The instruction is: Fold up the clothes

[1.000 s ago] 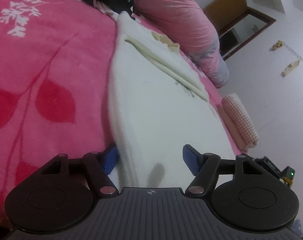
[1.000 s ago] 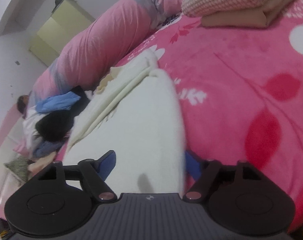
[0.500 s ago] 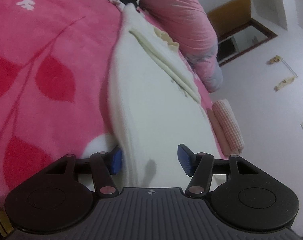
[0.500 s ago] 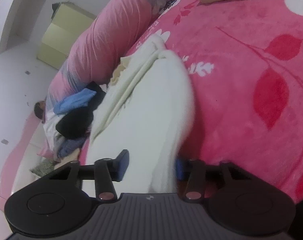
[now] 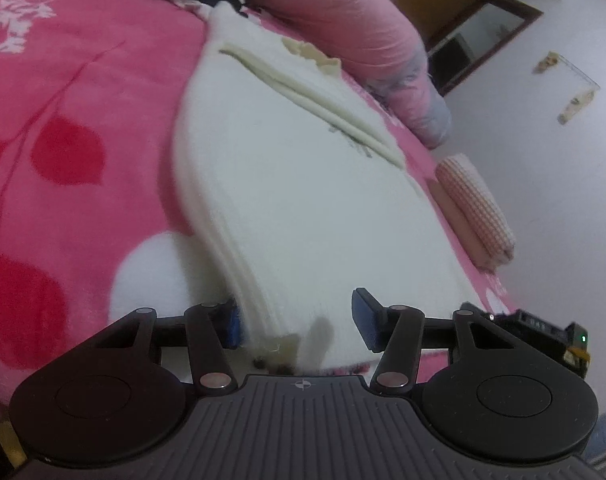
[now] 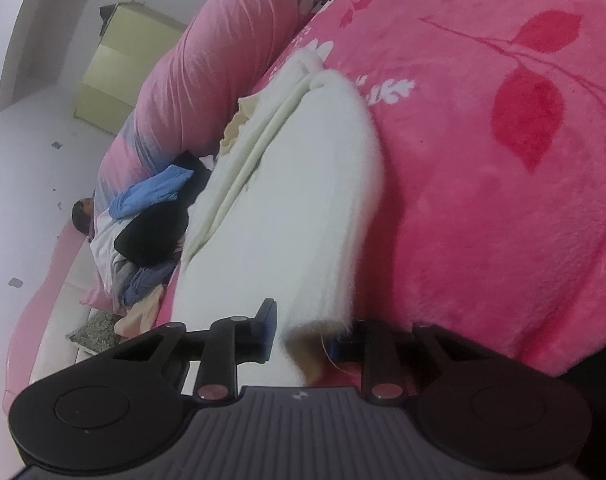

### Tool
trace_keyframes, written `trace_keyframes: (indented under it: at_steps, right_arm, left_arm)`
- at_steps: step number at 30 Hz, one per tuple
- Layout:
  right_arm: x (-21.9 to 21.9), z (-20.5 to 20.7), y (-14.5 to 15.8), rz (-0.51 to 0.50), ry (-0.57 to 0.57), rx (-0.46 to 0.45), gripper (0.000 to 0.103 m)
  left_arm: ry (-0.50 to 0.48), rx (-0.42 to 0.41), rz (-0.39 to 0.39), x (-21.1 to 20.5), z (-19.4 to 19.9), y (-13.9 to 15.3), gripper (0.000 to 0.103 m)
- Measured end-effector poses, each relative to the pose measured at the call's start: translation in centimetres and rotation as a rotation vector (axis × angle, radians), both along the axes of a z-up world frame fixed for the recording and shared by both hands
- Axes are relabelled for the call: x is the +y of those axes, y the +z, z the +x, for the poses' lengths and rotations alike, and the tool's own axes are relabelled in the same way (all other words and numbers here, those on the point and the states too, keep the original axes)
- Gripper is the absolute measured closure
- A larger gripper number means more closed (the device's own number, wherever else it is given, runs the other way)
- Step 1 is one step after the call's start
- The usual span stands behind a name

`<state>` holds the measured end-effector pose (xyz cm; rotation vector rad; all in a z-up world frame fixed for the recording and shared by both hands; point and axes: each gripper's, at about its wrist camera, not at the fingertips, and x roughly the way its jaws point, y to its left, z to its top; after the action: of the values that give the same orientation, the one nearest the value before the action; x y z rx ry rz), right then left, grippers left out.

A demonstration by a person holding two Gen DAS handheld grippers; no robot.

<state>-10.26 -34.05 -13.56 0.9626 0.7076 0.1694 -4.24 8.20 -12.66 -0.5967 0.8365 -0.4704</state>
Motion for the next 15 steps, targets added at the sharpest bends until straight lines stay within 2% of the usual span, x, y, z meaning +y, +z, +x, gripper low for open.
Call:
trace_keyframes:
  at_steps: [6,9,11,12,13,14,15]
  right_arm:
    - [0.29,-0.23,-0.30,-0.024,-0.024,-0.020,0.078]
    - [0.48,-0.35,-0.26,-0.035,-0.031,-0.026,0.078]
    - [0.52,-0.38,-0.21,-0.033,-0.037,-0.025,0.078]
    - [0.53,-0.38,-0.18,-0.030,-0.040,-0.024,0.079]
    - [0.52,-0.43,-0.10,-0.032,-0.044,-0.024,0.082]
    - [0.59,-0.52,0.02,-0.045,-0.051,-0.023,0.091]
    - [0.68,-0.65,0.15,-0.061,-0.059,-0.029,0.095]
  left_arm:
    - [0.019,0.071,-0.042,0.64,0.88,-0.03,0.049]
    - [0.032,0.078,-0.051,0.79,0.79,-0.02,0.048]
    - [0.055,0.075,-0.045,0.76,0.53,-0.13,0.052]
    - [0.068,0.074,-0.034,0.73,0.39,-0.10,0.063]
    - [0.085,0.070,-0.007,0.68,0.24,0.04,0.081]
    - [0.101,0.066,0.028,0.61,0.08,0.21,0.089]
    - [0.113,0.059,0.055,0.56,-0.06,0.36,0.094]
